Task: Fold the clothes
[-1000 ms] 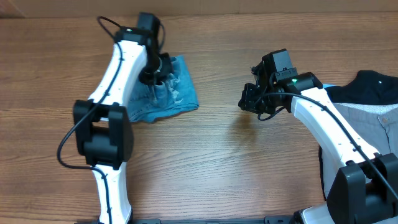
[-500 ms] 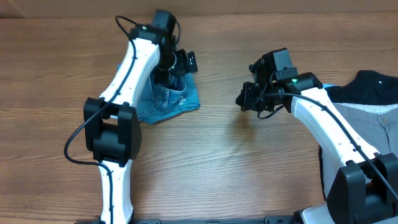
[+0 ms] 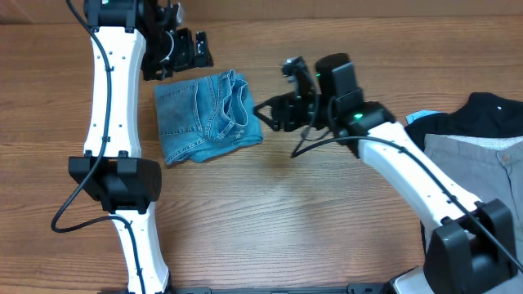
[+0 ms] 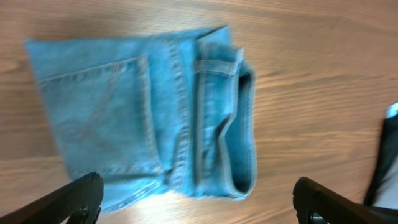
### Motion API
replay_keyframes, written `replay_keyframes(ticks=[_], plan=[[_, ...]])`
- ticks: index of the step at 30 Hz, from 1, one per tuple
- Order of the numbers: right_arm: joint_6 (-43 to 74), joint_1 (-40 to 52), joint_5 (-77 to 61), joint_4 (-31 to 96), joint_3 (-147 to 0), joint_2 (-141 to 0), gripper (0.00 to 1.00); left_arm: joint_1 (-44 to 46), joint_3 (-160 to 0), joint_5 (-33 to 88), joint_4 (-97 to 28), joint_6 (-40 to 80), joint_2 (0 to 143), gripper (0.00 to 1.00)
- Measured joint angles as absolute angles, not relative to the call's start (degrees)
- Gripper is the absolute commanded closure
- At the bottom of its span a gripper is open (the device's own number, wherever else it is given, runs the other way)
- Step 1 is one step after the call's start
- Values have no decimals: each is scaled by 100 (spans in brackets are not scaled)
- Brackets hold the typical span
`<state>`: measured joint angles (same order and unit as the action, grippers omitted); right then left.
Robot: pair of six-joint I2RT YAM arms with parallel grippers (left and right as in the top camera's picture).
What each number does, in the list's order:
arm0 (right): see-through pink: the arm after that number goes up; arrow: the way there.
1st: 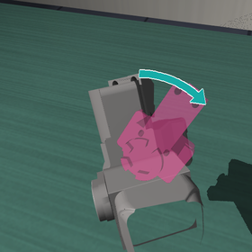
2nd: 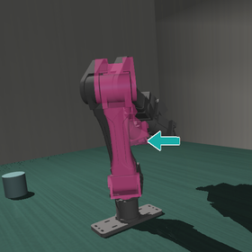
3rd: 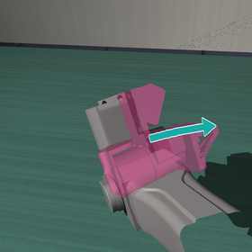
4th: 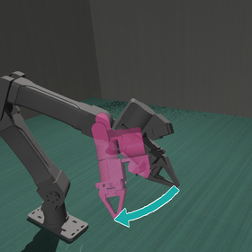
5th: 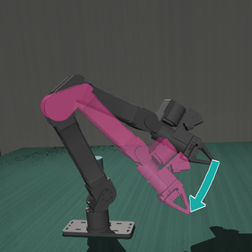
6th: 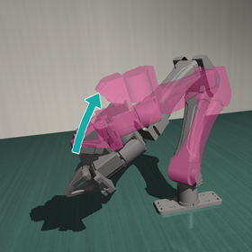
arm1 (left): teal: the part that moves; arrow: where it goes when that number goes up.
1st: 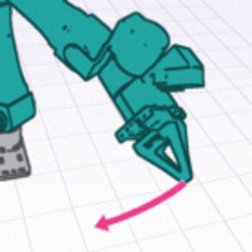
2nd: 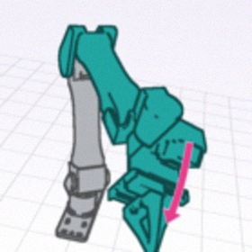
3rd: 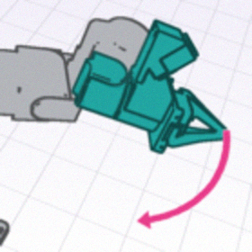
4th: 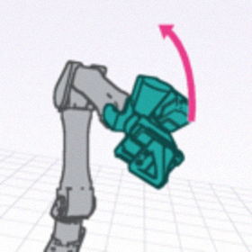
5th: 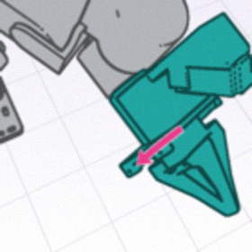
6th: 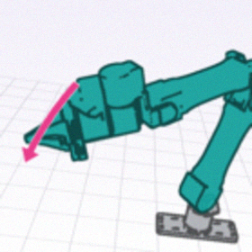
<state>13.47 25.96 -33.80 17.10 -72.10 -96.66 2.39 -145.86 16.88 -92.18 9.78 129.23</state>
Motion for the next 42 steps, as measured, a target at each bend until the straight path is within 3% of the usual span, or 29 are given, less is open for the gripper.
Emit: replay_keyframes(ticks=[7, 8, 10, 15, 24, 27, 28, 36, 42], plan=[[1695, 3103, -3238, 528, -7214, -10884, 44, 123, -14586, 1339, -9555, 408, 12925, 0], [1737, 3135, -3258, 414, -7214, -11061, 50, 123, -14586, 1271, -9592, 384, 12925, 0], [1791, 3197, -3277, 344, -7210, -11321, 75, 123, -14586, 1138, -9649, 292, 12925, 1], [1935, 3253, -3286, 454, -7188, -11483, 96, 123, -14586, 972, -9664, 99, 12925, 6], [2757, 2598, -3343, 1697, -7196, -11483, 96, 123, -13535, 893, -9153, -185, 12923, 22], [3162, 2403, -3273, 2067, -7196, -11480, 80, 123, -12884, 904, -8739, -191, 12925, 28], [3245, 2379, -3247, 2102, -7196, -11483, 78, 123, -12658, 937, -8584, -202, 12925, 29], [3350, 2292, -3223, 2571, -7199, -11410, 82, 123, -11159, 1170, -7432, -213, 12934, 40], [3013, 1997, -3216, 2554, -7188, -10652, 90, 123, -10438, 1243, -6923, -318, 12934, 55]])
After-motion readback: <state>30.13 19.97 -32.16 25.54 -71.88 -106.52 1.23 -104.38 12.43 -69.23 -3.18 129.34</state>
